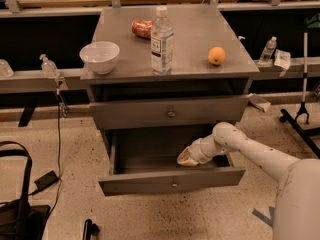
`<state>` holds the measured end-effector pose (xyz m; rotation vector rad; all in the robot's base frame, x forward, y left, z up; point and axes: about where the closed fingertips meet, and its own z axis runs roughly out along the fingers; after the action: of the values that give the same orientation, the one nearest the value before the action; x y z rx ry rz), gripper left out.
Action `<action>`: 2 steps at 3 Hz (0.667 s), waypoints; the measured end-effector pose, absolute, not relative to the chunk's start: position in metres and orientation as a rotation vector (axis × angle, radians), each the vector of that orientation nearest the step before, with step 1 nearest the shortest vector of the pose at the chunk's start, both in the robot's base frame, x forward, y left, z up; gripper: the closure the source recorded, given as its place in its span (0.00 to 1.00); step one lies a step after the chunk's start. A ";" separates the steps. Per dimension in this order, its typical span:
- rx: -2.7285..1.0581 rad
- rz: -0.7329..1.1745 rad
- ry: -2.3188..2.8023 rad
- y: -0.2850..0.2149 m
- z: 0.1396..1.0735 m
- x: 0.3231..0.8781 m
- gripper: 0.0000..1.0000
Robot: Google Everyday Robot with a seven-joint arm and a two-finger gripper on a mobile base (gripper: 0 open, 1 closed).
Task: Open middle drawer
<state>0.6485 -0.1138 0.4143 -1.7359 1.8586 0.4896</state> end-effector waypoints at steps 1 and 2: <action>-1.735 0.493 1.865 -0.116 0.413 0.644 1.00; -1.727 0.520 1.912 -0.136 0.406 0.607 1.00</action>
Offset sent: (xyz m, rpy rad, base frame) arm -0.1065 -0.0627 -0.0178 -0.0302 0.1166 -0.0515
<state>0.6069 -0.1361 0.4060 -1.7271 1.9121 0.5201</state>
